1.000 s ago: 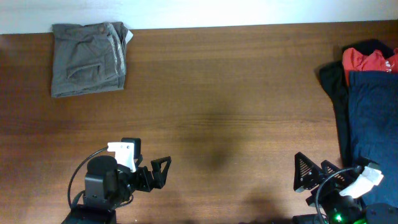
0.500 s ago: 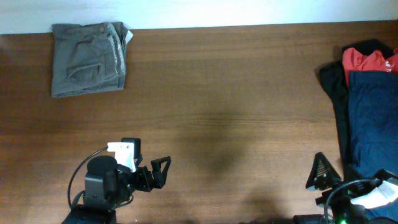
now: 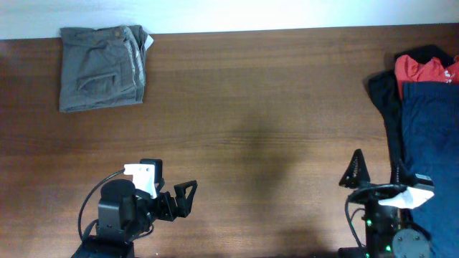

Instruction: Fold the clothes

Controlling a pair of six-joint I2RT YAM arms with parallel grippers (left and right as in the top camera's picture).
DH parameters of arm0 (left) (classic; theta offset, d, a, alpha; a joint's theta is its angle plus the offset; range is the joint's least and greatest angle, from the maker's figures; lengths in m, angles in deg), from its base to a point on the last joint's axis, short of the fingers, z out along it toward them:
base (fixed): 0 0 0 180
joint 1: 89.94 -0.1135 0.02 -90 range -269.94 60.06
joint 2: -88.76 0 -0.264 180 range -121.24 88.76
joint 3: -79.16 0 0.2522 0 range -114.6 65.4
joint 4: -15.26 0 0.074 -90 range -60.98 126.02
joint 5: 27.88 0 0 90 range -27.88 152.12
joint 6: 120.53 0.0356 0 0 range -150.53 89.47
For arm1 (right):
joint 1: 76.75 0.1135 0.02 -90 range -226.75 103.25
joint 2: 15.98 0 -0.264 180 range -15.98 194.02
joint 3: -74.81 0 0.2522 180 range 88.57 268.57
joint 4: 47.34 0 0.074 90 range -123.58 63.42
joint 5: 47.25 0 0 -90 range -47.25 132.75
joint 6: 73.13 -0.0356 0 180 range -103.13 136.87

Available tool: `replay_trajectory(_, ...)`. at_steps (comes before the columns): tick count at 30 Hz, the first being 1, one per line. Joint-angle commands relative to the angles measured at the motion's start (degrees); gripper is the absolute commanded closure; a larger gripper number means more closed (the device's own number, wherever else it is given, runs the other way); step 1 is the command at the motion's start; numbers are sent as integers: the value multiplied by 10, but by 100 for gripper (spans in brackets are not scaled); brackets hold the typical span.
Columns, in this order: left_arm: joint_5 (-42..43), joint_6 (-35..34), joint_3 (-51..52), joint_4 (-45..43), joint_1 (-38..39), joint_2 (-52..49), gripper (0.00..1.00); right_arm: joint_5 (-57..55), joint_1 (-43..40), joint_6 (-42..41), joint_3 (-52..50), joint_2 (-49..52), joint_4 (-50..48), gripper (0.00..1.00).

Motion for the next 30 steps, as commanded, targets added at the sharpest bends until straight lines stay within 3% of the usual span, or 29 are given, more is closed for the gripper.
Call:
replay_trajectory(1,-4,-5,4,-1,3,0,1,39,1,55,-59,-6,-68,1)
replay_trajectory(4,-4,-5,4,-1,3,0,1,84,11,105,-94,-6,-106,1)
replay_trajectory(16,-4,-5,4,-1,3,0,1,87,15,108,-173,-6,-148,1)
replay_trajectory(30,-4,-5,4,-1,3,0,1,137,15,174,-200,-6,-131,1)
